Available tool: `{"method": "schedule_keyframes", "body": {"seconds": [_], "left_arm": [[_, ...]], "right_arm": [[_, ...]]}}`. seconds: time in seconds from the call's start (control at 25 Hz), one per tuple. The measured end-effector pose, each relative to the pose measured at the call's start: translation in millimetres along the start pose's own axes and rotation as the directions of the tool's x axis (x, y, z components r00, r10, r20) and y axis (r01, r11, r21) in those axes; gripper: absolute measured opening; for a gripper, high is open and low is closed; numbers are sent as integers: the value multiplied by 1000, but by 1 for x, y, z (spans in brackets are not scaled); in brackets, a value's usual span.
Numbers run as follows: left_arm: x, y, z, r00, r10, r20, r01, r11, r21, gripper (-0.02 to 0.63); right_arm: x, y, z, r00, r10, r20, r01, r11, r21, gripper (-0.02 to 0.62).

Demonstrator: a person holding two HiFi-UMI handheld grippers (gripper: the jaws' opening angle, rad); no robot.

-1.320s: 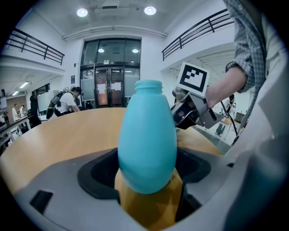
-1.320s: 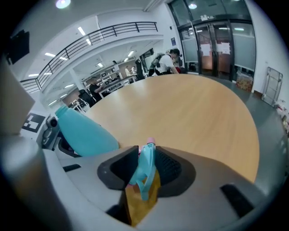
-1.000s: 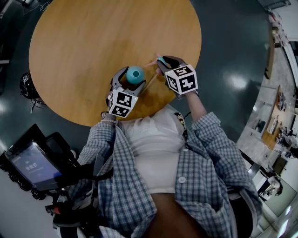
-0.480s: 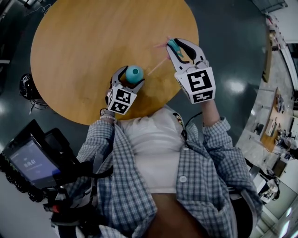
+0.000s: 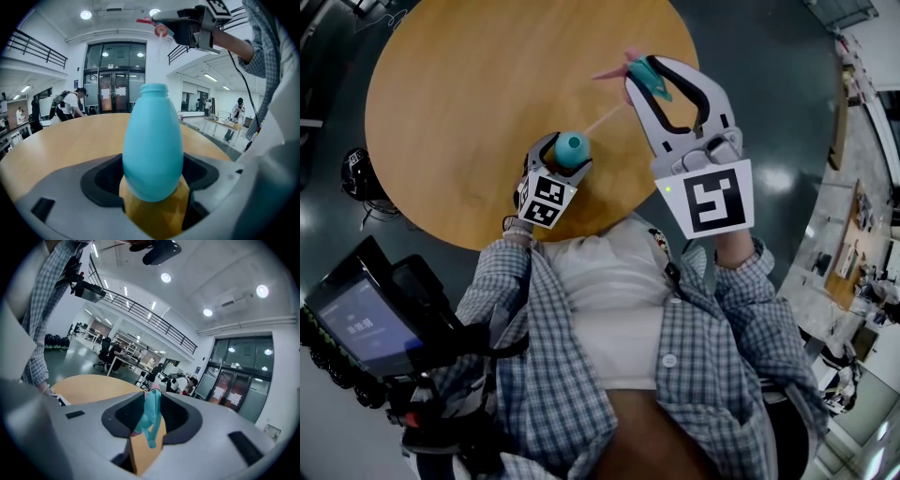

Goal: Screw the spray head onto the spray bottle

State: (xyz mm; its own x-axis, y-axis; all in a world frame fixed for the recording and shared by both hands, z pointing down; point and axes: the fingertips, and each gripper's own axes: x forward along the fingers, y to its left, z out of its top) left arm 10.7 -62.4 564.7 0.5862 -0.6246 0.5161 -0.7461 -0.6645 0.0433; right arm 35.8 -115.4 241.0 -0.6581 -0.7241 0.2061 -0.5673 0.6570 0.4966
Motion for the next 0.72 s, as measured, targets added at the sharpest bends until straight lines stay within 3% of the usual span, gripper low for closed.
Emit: {"method": "schedule_keyframes", "body": {"seconds": [0.2, 0.44, 0.72], "left_arm": [[3, 1, 3, 1000, 0, 2, 0, 1000, 2, 383], [3, -1, 2, 1000, -1, 0, 1, 1000, -1, 383], [3, -3, 2, 1000, -2, 0, 2, 1000, -1, 383]], "right_arm": [[14, 31, -10, 997, 60, -42, -62, 997, -44, 101], [26, 79, -30, 997, 72, -34, -77, 979, -187, 101], [39, 128, -68, 992, 110, -68, -123, 965, -234, 101]]}}
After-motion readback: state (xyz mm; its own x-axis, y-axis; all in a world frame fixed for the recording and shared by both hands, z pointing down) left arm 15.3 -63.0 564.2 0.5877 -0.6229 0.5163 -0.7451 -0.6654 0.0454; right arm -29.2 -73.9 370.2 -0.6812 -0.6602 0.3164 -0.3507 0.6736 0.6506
